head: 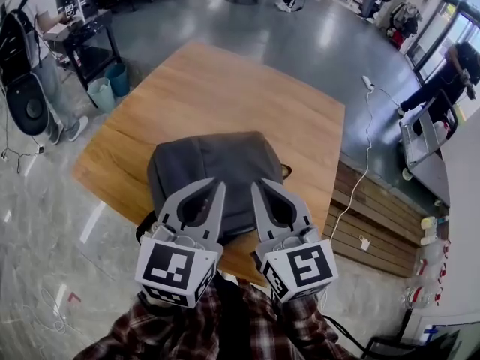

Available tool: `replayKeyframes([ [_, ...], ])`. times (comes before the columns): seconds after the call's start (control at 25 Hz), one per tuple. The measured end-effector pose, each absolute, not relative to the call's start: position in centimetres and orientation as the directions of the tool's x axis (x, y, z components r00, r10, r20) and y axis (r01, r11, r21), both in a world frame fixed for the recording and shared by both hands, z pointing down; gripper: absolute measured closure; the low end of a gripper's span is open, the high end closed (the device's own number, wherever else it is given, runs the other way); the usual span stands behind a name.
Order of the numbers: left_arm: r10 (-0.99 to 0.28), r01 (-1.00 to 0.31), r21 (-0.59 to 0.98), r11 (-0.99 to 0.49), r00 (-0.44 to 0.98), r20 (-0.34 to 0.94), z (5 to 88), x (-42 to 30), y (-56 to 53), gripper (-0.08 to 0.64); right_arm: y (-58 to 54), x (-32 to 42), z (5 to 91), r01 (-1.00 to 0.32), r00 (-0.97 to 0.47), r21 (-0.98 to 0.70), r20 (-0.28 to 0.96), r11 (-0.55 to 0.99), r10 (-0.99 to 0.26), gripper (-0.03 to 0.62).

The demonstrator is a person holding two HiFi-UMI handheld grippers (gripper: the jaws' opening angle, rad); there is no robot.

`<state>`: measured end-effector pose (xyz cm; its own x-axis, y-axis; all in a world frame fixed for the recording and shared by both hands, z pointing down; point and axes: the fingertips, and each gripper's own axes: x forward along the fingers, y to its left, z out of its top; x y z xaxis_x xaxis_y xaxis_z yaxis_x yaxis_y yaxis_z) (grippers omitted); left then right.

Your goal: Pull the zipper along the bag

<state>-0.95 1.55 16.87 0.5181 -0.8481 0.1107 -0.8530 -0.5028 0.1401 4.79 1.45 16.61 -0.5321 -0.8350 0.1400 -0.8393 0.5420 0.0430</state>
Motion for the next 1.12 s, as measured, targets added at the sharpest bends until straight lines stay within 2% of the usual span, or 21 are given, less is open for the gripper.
replayKeyframes([
  [0.24, -0.829, -0.839, 0.147, -0.524, 0.542, 0.139, 17.3, -1.3, -1.5, 0.549, -1.3, 4.6, 16.9, -0.85, -0.513, 0.045, 0.159, 0.525, -0.843, 0.581],
  [0.48, -0.787, -0.818, 0.167, -0.551, 0.576, 0.222, 19.8, -0.5, -3.1, 0.549, -3.3, 5.2, 19.4, -0.872, -0.477, 0.009, 0.215, 0.49, -0.852, 0.581],
  [0.68, -0.722, -0.812, 0.227, -0.538, 0.583, 0.372, 26.6, -0.6, -2.4, 0.549, -3.2, 5.3, 25.9, -0.885, -0.447, -0.037, 0.346, 0.464, -0.825, 0.581],
  [0.92, -0.647, -0.827, 0.222, -0.517, 0.547, 0.531, 37.5, -0.4, -1.2, 0.549, -1.5, 6.1, 36.3, -0.903, -0.397, -0.072, 0.518, 0.424, -0.757, 0.581],
  [1.12, -0.567, -0.828, 0.207, -0.522, 0.517, 0.641, 45.0, 0.2, 0.1, 0.549, 0.1, 6.3, 42.0, -0.912, -0.38, -0.116, 0.596, 0.393, -0.707, 0.581],
])
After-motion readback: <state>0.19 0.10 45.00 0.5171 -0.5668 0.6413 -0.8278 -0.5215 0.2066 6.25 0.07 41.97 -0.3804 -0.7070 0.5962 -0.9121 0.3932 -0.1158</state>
